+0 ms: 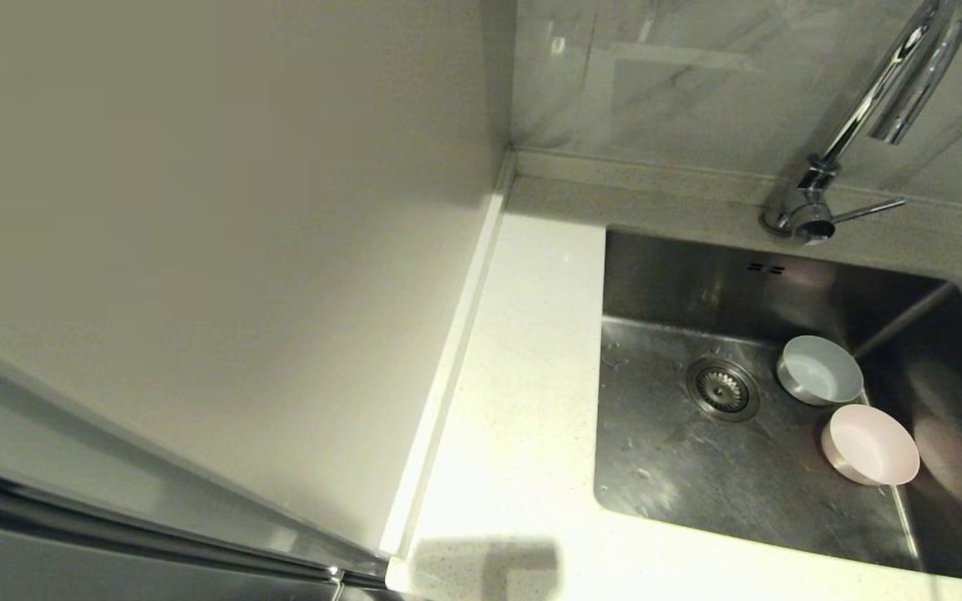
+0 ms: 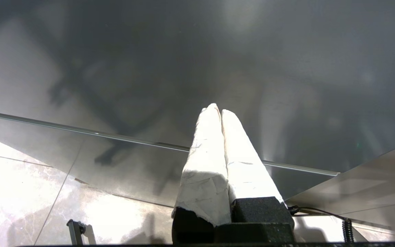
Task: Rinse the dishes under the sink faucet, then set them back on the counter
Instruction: Put a plate into the sink
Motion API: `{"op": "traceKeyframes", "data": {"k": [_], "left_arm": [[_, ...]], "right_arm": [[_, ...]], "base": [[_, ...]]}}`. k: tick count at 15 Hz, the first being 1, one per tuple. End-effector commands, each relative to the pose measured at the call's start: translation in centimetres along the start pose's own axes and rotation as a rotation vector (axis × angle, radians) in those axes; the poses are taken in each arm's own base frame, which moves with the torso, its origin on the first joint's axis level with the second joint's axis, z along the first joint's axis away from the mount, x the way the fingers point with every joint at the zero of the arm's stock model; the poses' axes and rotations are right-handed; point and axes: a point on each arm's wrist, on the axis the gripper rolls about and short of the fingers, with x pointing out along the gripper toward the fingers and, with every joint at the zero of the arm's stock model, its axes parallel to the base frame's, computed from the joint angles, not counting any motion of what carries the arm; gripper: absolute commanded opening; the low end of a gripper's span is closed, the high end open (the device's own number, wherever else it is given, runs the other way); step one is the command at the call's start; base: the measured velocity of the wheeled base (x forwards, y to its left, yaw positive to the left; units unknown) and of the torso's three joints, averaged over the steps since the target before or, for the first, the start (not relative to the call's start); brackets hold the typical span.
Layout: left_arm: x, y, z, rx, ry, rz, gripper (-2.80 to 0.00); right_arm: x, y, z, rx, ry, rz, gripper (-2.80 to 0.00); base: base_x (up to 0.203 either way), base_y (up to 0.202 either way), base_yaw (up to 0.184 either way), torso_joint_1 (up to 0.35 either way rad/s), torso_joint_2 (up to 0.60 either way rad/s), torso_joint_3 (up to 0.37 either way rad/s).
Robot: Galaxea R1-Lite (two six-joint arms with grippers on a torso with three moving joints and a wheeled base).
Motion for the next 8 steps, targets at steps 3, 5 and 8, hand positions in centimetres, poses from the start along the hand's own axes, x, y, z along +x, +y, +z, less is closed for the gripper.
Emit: {"op": "traceKeyframes", "data": {"k": [3, 5, 8], "left_arm": [[0.02, 0.00, -0.08, 0.000, 0.002, 0.001, -2.80], [0.01, 0.00, -0.03, 0.000, 0.001, 0.001, -2.80], [0.02, 0.00, -0.08, 0.000, 0.002, 0.001, -2.80]], "right_arm": [[0.79, 0.39, 0.70, -0.023, -0.029, 0.054, 0.00], [1.00, 0.46, 0.87, -0.036, -0.022, 0.052, 0.00], [1.27, 0.54, 1.07, -0.050, -0.015, 0.049, 0.00]], "base": [[0.000, 0.000, 0.000, 0.000, 0.00, 0.000], [0.000, 0.000, 0.000, 0.000, 0.00, 0.000], [0.000, 0.000, 0.000, 0.000, 0.00, 0.000]]}}
